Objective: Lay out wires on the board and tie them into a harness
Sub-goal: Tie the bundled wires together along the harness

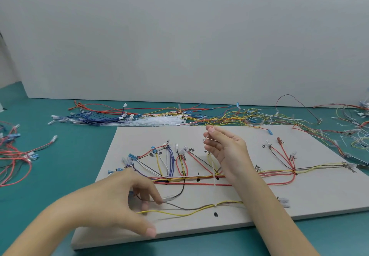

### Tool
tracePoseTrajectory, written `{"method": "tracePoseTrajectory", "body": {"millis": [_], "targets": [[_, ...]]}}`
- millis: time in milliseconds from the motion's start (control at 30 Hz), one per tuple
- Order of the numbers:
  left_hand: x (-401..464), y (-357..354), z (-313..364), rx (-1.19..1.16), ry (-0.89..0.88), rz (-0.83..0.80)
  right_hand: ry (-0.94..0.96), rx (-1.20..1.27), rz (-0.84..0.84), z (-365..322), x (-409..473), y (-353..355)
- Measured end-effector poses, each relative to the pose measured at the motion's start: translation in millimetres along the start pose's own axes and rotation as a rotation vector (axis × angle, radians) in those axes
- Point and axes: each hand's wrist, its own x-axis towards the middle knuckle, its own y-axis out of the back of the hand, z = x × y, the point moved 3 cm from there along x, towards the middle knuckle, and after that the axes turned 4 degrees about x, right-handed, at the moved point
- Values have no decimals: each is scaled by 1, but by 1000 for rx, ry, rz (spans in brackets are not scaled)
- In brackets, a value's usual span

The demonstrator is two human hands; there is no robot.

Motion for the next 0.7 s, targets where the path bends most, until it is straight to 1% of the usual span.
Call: {"method": "tracePoseTrajectory", "body": {"millis": [33, 167, 267, 533, 633, 700], "targets": [[1, 0, 0, -8, 6, 19, 2, 4, 2, 0, 0, 0], [10, 6, 6, -190, -28, 117, 3, 9, 16, -2, 2, 1], [14, 7, 8, -242, -40, 176, -7, -16, 4, -1, 1, 0], [22, -3, 14, -392, -16, 199, -16, -76, -80, 0, 2, -2], [23, -5, 16, -465, -1, 203, -15, -84, -91, 1, 2, -2], [24, -5, 16, -469, -6, 226, -14, -99, -88, 1, 3, -1]]}}
